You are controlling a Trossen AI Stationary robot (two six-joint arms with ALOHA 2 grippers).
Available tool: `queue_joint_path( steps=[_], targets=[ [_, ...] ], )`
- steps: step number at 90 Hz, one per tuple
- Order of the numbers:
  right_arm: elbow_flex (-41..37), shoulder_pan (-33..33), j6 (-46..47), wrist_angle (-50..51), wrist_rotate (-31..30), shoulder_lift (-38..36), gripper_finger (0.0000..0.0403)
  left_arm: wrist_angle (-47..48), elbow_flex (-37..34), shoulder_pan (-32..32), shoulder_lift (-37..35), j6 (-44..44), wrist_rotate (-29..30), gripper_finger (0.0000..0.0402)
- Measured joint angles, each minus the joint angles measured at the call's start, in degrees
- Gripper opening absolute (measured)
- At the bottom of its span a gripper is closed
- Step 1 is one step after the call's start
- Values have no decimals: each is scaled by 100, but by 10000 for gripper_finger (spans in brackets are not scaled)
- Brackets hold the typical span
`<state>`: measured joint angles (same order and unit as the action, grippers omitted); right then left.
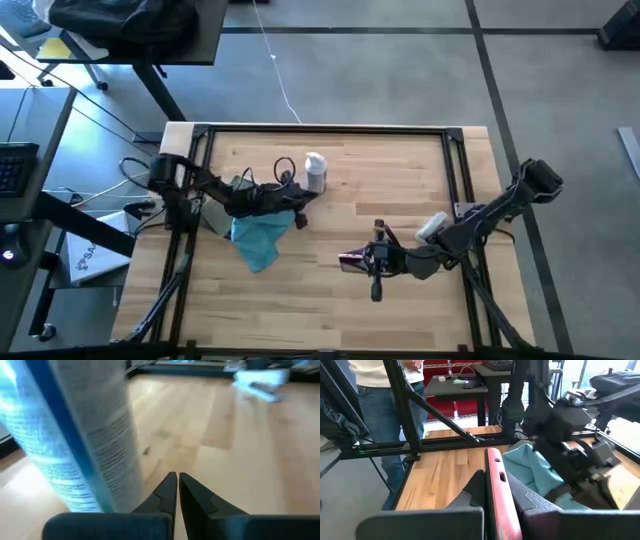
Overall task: Apply microfiber cloth
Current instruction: Wipe the cellphone with the microfiber towel
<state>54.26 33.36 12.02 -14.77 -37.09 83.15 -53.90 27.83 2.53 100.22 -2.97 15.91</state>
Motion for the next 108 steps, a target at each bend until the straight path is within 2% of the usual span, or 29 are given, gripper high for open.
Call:
queue_joint_path(
  steps=[15, 29, 40, 52, 64, 80, 108],
  targets=[
    [1, -36, 86, -42, -1, 68, 0, 538, -326, -774, -1043, -189, -5, 0],
    [2, -157, 116, -302, 9, 361, 0, 747, -633, -1757, -1824, -507, 319, 0],
    [2, -307, 102, -771, 289, 703, 0, 742, -776, -2466, -2175, -812, 738, 0],
    [1, -513, 110, -1266, 735, 1086, 0, 426, -800, -2959, -2292, -1080, 772, 1],
    [2, -662, 196, -1645, 1037, 1352, 0, -1, -795, -3200, -2231, -1350, 786, 7],
    [2, -715, 105, -1714, 1014, 1397, 0, -45, -795, -3385, -2234, -1398, 1146, 30],
    [2, -752, -49, -1807, 950, 1394, 0, -772, -775, -3469, -2128, -1108, 1132, 103]
  ],
)
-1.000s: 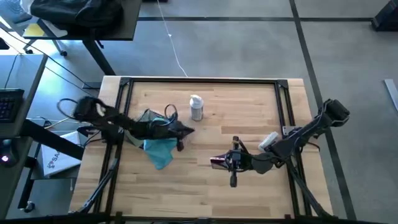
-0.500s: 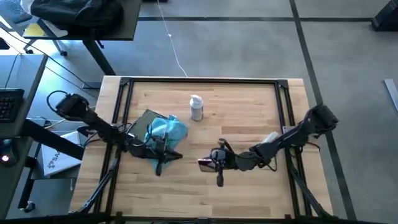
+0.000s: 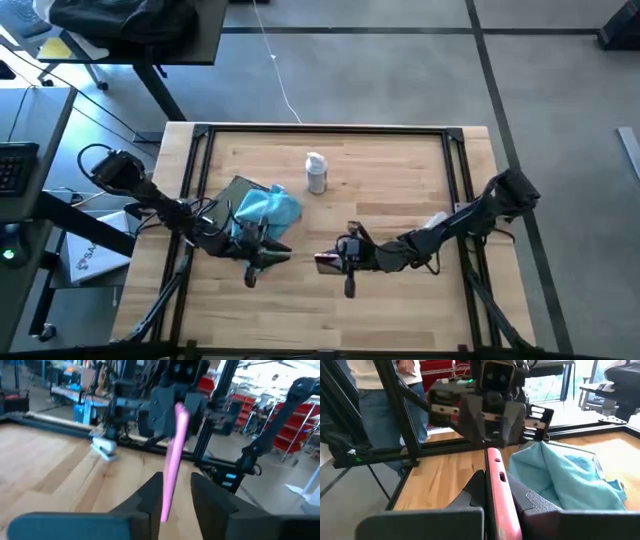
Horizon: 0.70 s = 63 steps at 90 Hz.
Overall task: Apply microfiber cloth
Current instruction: Wipe the cellphone with the microfiber towel
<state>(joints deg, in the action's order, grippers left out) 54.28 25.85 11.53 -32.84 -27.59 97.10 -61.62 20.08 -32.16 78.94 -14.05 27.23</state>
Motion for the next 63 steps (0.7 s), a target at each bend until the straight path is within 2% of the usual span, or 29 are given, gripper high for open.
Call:
queue_joint_path(
  steps=[12, 21, 38, 63],
  targets=[
    [0, -50, -56, -69, -18, 0, 0, -189, 134, 24, 257, 141, 36, 132],
    [0, -99, -141, -187, -20, 0, 0, -430, 395, 86, 563, 574, 58, 145],
    [0, -123, -185, -459, 21, 0, 0, -521, 928, 256, 1194, 1278, 57, 149],
    [0, -120, -250, -418, 170, 0, 0, -510, 1381, 522, 1700, 1321, -15, 149]
  ],
)
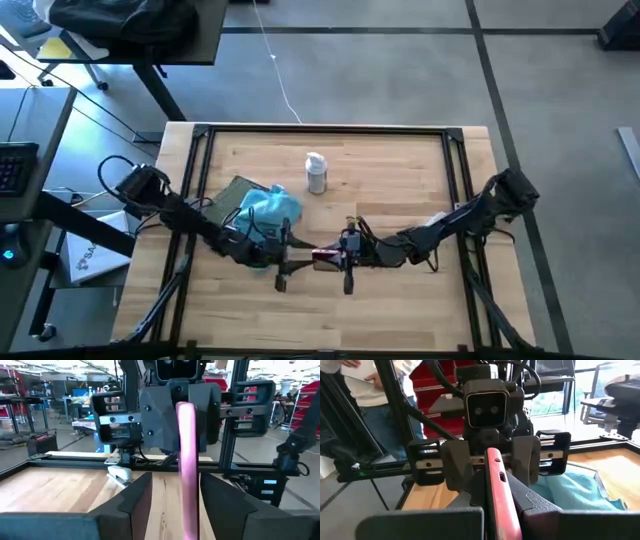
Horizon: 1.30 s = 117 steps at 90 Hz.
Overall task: Apply microfiber cloth
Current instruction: Wipe the cellphone with the microfiber towel
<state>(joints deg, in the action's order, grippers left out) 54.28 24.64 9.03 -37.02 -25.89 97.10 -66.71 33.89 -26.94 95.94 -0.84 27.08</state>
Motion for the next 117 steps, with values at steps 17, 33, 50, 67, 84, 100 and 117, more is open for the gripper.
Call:
queue_joint_path(
  steps=[17, 33, 50, 67, 84, 100, 117],
  targets=[
    [0, 0, -6, 0, -2, 0, 0, -4, 250, 150, 199, -37, -194, 149],
    [0, 0, -6, 15, -8, 0, 0, 4, 365, 224, 236, -37, -211, 148],
    [0, 0, -5, 40, -16, 0, 0, 36, 360, 253, 238, -137, -262, 116],
    [0, -1, -1, 44, -16, 0, 0, 60, 360, 256, 236, -166, -481, 38],
    [-2, 0, -15, 28, -13, 0, 0, 80, 363, 256, 236, -222, -510, 19],
    [-2, 0, -8, 9, -13, 0, 0, 76, 363, 256, 236, -200, -497, 37],
    [-2, 0, -8, 5, -11, 0, 0, 76, 363, 256, 235, -193, -504, 36]
  ],
)
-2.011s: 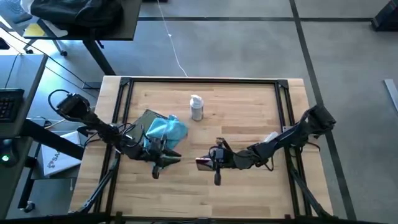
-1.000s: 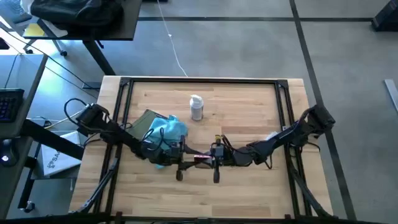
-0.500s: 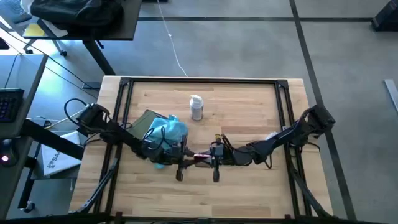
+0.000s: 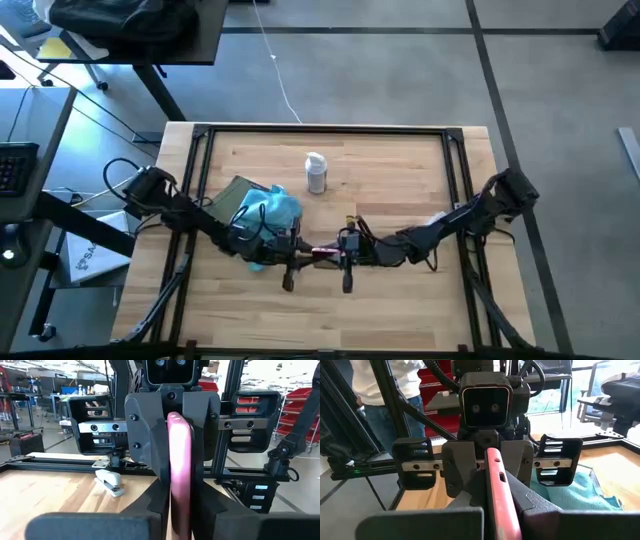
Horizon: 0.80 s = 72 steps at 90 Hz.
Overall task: Apply microfiber cloth
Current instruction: Wipe the cellphone with the microfiber towel
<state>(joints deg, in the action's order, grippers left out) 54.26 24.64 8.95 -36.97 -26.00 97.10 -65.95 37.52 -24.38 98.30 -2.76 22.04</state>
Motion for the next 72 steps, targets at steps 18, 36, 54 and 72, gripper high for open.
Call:
queue_joint_path(
  steps=[18, 36, 54, 72],
  targets=[
    [0, 4, -13, -5, -12, 0, 6, -24, 0, -2, -2, 52, 0, 9],
    [0, 17, 4, 79, 30, -170, 60, 7, -9, -94, -66, 267, 200, 7],
    [7, 177, 28, 691, 162, -581, 107, 0, -39, -324, -341, 522, 396, 6],
    [7, 290, 147, 765, -90, -663, 103, 2, -72, -389, -452, 597, 420, 5]
  ],
)
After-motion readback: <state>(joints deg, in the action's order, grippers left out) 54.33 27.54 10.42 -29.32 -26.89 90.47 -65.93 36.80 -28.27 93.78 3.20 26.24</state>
